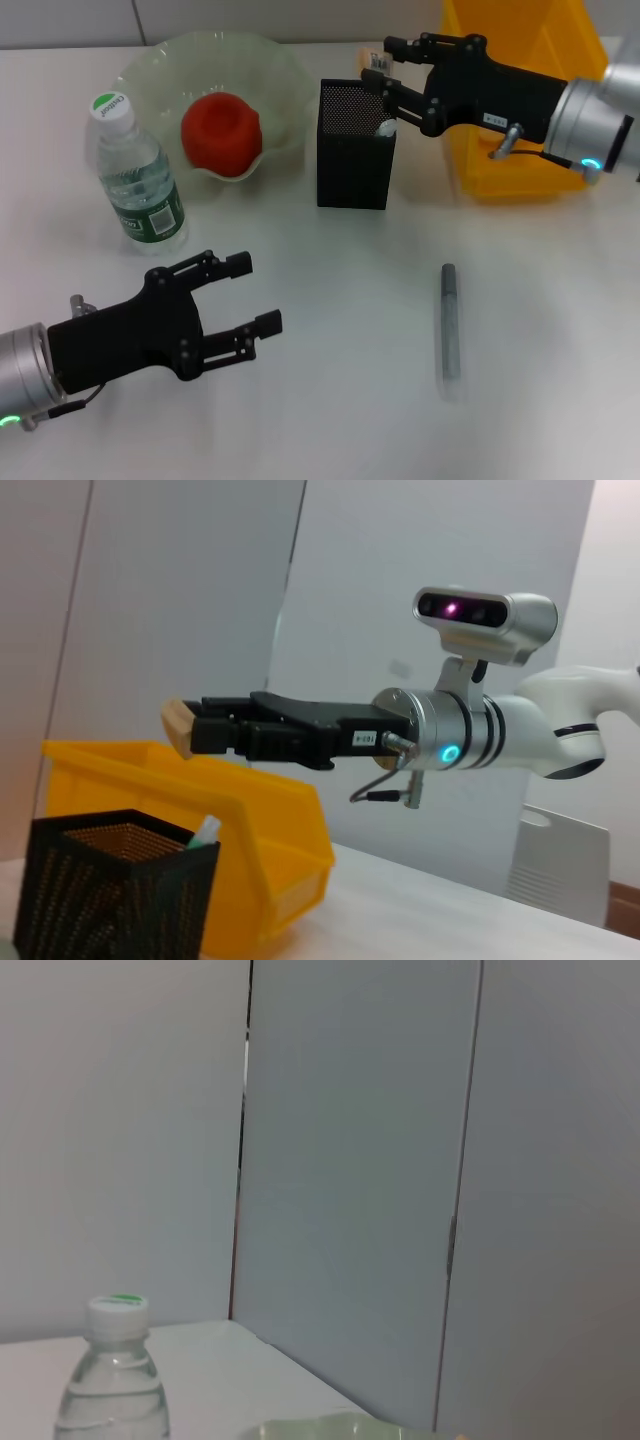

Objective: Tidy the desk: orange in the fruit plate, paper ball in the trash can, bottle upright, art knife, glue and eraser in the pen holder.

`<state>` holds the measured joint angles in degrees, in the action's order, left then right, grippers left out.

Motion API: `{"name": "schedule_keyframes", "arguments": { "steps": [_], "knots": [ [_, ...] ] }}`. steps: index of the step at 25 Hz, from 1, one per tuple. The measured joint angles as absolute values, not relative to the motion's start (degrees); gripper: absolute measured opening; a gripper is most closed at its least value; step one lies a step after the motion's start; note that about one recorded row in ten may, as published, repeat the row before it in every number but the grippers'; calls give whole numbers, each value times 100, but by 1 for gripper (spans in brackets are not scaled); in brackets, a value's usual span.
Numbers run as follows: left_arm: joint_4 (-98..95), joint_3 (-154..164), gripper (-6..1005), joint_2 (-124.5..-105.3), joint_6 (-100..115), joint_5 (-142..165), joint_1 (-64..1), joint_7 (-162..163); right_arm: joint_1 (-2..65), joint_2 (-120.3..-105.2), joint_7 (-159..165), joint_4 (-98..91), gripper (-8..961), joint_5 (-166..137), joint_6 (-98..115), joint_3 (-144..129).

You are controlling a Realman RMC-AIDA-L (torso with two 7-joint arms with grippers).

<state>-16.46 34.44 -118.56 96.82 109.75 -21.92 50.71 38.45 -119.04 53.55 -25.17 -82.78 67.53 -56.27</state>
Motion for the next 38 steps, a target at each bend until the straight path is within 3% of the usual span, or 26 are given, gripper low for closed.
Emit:
{"name": "schedule_keyframes", "arguments": {
  "steps": [27, 35, 38],
  "knots": [
    [-1658, 3341, 787, -11839, 9404, 10811, -2092, 5104, 3826, -11901, 5790, -2656, 463, -8289, 6540, -5873],
    [-1675, 3356, 787, -11838, 9474, 10814, -2092, 5107, 3617, -11913, 5837, -2883, 702, -8125, 6721, -5816],
    [-1675, 3358, 787, -11835, 9502, 10835, -2092, 5107, 3435, -11909, 5859, -3039, 702, -7767, 7164, -5796]
  ]
}}
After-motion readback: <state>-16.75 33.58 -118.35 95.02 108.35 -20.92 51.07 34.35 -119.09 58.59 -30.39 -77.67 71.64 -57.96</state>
